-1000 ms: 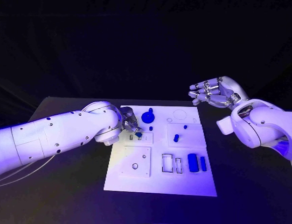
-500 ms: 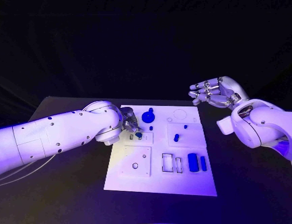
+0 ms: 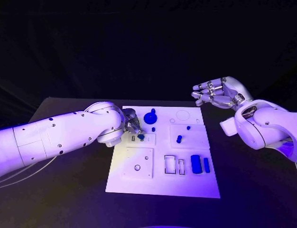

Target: Assemble the parts on the task board

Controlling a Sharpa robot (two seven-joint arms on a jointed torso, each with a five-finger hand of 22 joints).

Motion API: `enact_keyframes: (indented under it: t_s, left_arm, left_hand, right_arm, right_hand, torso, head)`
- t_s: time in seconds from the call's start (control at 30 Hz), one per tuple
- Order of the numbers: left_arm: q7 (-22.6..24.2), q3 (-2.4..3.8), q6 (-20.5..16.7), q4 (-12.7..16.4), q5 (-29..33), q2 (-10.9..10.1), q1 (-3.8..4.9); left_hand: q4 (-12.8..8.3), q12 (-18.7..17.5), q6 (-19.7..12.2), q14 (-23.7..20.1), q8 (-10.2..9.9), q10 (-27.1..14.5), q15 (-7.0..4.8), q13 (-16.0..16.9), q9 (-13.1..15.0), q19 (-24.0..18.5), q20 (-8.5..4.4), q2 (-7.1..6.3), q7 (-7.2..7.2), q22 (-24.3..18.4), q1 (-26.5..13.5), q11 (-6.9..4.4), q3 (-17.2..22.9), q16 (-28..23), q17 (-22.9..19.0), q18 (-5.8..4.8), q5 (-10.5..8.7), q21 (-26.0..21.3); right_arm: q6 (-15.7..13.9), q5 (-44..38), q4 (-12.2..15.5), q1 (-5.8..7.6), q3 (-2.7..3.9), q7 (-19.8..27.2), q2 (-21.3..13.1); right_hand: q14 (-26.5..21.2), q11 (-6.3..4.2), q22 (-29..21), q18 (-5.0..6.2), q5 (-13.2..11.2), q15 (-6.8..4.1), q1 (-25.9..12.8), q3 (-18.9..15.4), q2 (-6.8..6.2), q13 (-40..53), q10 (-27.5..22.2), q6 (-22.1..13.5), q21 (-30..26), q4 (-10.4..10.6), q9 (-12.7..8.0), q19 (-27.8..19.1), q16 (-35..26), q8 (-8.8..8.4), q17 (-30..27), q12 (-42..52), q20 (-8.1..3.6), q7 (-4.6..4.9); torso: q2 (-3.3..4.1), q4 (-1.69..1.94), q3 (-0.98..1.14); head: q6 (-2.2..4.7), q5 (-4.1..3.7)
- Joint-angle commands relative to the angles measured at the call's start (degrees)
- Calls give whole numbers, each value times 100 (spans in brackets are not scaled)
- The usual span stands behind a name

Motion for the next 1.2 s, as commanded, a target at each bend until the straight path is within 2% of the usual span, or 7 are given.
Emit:
enact_keyframes:
  t_s: [0.03,0.43,1.2]
  left_arm:
    - [-30,1,146,6,-23,17,-1]
    - [-40,1,208,-5,49,20,0]
    - [-93,1,227,-34,91,21,0]
  left_hand:
    - [-490,-18,18,594,29,34,-34,-2,667,31,1,-7,-65,454,-84,-15,527,18,1510,-67,32,22]
    - [-210,9,97,594,-1,57,-61,21,674,28,-16,-52,-111,453,-430,-48,321,18,1510,-66,29,17]
    - [51,24,169,594,-82,50,-69,40,642,33,-31,-77,-114,461,-634,-52,32,18,1510,-67,29,16]
  right_arm:
    - [71,-8,-1,-3,1,38,1]
    - [70,-2,-5,-4,1,39,-4]
    - [78,5,-15,-4,1,35,-2]
  right_hand:
    - [-40,33,-6,67,-32,2,-57,1,1,-6,-16,-46,-39,-14,-2,-24,-7,-15,-10,-34,17,-6]
    - [-43,34,-11,67,-36,3,-61,3,6,-8,-17,-48,-43,-12,-2,-25,-7,-15,-13,-35,18,-5]
    - [-49,36,-21,67,-42,6,-70,1,9,-11,-20,-50,-49,-11,-2,-28,-8,-15,-19,-35,21,-4]
  torso:
    - [-1,1,2]
    - [1,8,-3]
    - [-2,5,-3]
  head:
    - [-4,-5]
    - [-13,2]
    - [-8,1]
